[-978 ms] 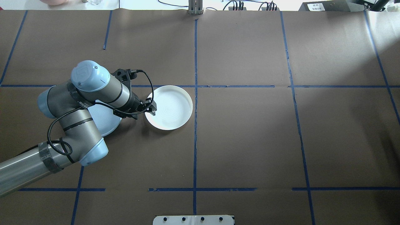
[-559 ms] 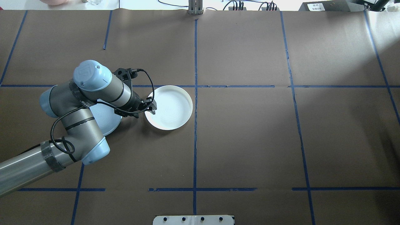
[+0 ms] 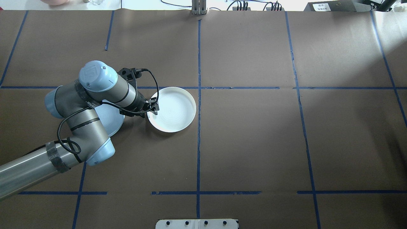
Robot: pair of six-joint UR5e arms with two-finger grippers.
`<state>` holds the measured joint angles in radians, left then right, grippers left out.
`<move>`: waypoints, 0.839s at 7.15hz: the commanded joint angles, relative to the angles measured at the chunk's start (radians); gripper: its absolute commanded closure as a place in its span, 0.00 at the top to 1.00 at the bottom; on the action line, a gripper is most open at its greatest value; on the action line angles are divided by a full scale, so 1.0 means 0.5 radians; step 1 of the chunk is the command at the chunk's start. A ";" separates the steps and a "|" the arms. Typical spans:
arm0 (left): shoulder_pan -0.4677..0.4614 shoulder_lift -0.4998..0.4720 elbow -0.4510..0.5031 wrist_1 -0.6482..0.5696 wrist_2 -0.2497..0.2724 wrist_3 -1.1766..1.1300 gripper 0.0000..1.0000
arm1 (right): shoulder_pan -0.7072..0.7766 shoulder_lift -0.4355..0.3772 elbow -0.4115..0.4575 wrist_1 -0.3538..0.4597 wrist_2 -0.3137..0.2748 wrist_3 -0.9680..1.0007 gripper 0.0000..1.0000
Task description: Stack plate in center
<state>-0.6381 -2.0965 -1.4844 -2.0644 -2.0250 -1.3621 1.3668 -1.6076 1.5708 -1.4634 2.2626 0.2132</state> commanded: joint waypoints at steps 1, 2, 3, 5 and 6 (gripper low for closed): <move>0.000 -0.010 0.008 -0.007 0.019 0.000 0.38 | 0.000 0.000 0.000 0.000 0.000 0.000 1.00; 0.000 -0.013 0.011 -0.004 0.019 0.003 0.20 | 0.000 0.000 0.000 0.000 0.000 0.000 1.00; 0.000 -0.016 0.008 -0.004 0.019 0.009 0.03 | 0.000 0.000 0.000 0.000 0.000 0.000 1.00; -0.015 -0.013 -0.001 -0.007 0.019 0.024 0.00 | 0.000 0.000 0.000 0.000 0.000 0.000 1.00; -0.088 -0.004 -0.016 -0.013 -0.003 0.027 0.00 | 0.000 0.000 0.000 0.000 0.000 0.000 1.00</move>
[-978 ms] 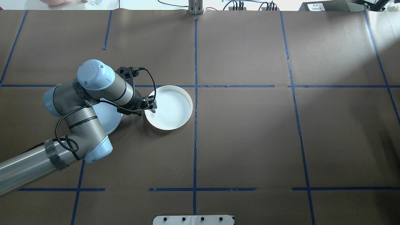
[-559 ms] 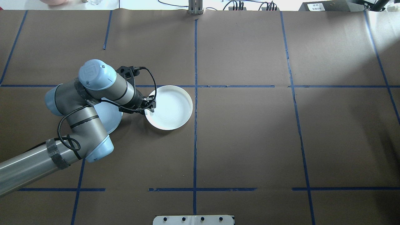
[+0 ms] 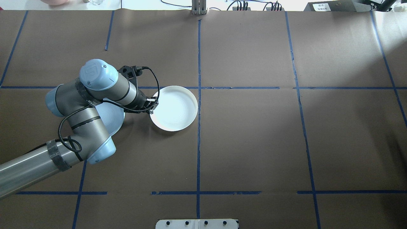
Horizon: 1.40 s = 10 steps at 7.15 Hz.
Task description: Stack plate in center
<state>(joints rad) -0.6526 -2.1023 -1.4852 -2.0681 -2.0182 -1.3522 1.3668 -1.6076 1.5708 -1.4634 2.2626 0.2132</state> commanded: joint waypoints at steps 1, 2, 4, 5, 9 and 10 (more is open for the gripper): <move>-0.142 0.023 -0.054 -0.003 -0.080 0.038 0.00 | 0.000 0.000 0.000 0.000 0.000 0.000 1.00; -0.234 0.087 -0.137 0.001 -0.169 0.090 0.00 | 0.000 0.000 0.000 0.000 0.000 0.000 1.00; -0.342 0.264 -0.327 0.010 -0.264 0.221 0.00 | 0.000 0.000 0.000 0.000 0.000 0.000 1.00; -0.415 0.356 -0.349 0.001 -0.344 0.313 0.00 | 0.000 0.000 0.000 0.000 0.000 0.000 1.00; -0.551 0.755 -0.453 -0.124 -0.381 0.633 0.00 | 0.000 0.000 -0.003 0.000 0.000 0.000 1.00; -0.557 0.872 -0.456 -0.271 -0.385 0.636 0.00 | 0.000 0.000 0.000 0.000 0.000 0.000 1.00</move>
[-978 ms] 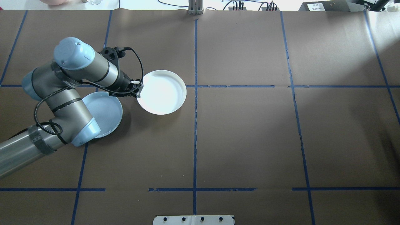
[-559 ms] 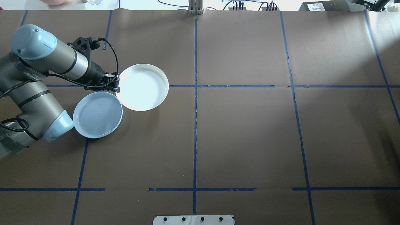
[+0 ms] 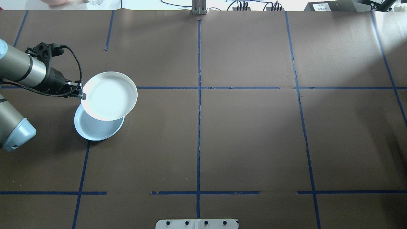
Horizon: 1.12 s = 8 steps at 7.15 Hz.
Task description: Stack plate in center
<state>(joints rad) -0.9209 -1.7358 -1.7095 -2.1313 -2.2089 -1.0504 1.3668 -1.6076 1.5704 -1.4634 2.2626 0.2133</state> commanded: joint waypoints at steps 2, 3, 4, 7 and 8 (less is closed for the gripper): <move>-0.021 0.210 0.010 -0.241 0.000 0.033 0.00 | 0.000 0.000 -0.002 0.000 0.000 0.000 1.00; -0.021 0.210 0.023 -0.244 0.000 0.045 0.00 | 0.000 0.000 -0.002 0.000 0.000 0.000 1.00; -0.017 0.210 0.026 -0.241 0.000 0.057 0.00 | 0.000 0.000 0.001 0.000 0.000 0.000 1.00; -0.005 0.186 0.078 -0.241 0.000 0.058 0.00 | 0.000 0.000 0.001 0.000 0.000 0.000 1.00; -0.005 0.177 0.096 -0.241 0.000 0.058 0.00 | 0.000 0.000 0.001 0.000 0.000 0.000 1.00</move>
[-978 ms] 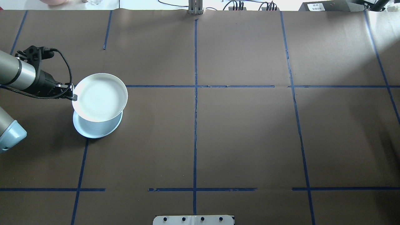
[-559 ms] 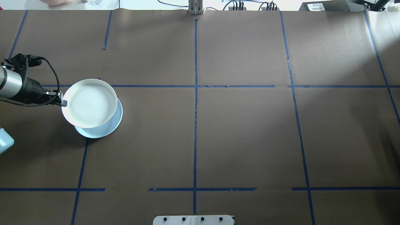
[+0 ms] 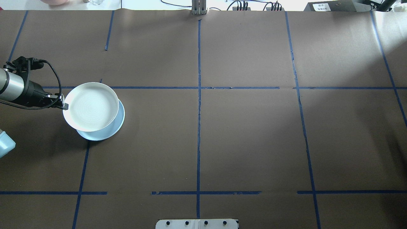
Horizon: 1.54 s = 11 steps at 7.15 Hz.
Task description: Stack plate in center
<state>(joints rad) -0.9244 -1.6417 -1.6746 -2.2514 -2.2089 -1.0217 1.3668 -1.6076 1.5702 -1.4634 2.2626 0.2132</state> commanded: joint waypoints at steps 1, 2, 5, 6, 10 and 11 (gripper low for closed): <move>0.005 -0.015 0.042 -0.001 0.000 0.003 0.00 | 0.000 0.000 0.001 0.000 0.000 0.000 1.00; 0.008 -0.018 0.042 -0.001 0.000 0.003 0.00 | 0.000 0.000 0.001 0.000 0.000 0.000 1.00; 0.008 -0.027 0.039 -0.001 -0.003 0.000 0.00 | 0.000 0.000 -0.002 0.000 0.000 0.000 1.00; 0.008 -0.027 0.039 -0.001 -0.003 0.000 0.00 | 0.000 0.000 0.001 0.000 0.000 0.000 1.00; 0.011 -0.030 0.039 -0.001 -0.009 -0.003 0.00 | 0.000 0.000 0.001 0.000 0.000 0.000 1.00; 0.011 -0.030 0.045 -0.004 -0.088 -0.018 0.00 | 0.000 0.000 -0.002 0.000 0.000 0.000 1.00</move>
<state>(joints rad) -0.9189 -1.6564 -1.6539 -2.2523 -2.2225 -1.0253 1.3668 -1.6076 1.5702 -1.4634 2.2626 0.2132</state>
